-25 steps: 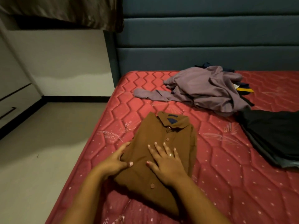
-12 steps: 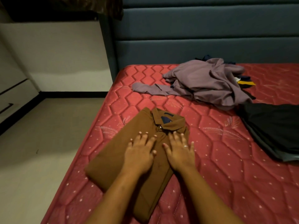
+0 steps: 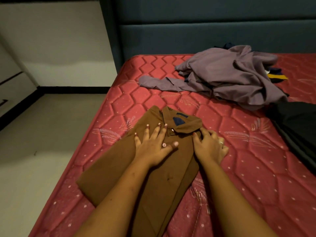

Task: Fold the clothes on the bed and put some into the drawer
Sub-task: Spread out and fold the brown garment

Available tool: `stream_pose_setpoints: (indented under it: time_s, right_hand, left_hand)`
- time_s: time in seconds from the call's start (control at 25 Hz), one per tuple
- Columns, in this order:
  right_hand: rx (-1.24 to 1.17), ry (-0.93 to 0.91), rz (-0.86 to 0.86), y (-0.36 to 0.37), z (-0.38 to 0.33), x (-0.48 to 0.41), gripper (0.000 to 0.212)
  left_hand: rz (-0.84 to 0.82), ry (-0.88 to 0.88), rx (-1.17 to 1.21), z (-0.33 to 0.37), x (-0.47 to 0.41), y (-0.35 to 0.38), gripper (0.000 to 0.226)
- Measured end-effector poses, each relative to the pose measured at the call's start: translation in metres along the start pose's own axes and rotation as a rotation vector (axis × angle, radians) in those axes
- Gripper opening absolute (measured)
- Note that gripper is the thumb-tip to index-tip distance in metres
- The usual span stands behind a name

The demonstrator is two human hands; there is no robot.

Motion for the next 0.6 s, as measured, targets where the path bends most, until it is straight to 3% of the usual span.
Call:
stream_pose_setpoints:
  time_s: [0.2,0.44,0.6]
  right_hand:
    - [-0.184,0.077,0.072,-0.004,0.003,-0.021,0.020]
    - [-0.214,0.026,0.053,0.005,-0.001,-0.033,0.039]
    - [-0.657,0.091,0.127,0.002,0.014,-0.029,0.012]
  left_hand:
    - [0.019,-0.086,0.076,-0.010,-0.030,-0.009,0.086]
    - [0.020,-0.202,0.081,-0.022,-0.052,-0.014,0.089]
    - [0.020,-0.225,0.064,-0.024,-0.057,-0.013,0.092]
Point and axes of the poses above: each hand's wrist, its own x-axis away from the middle knuckle, its own y-axis out of the palm, z = x × y, the point moved 8 cm from there along -x, towards the middle knuckle
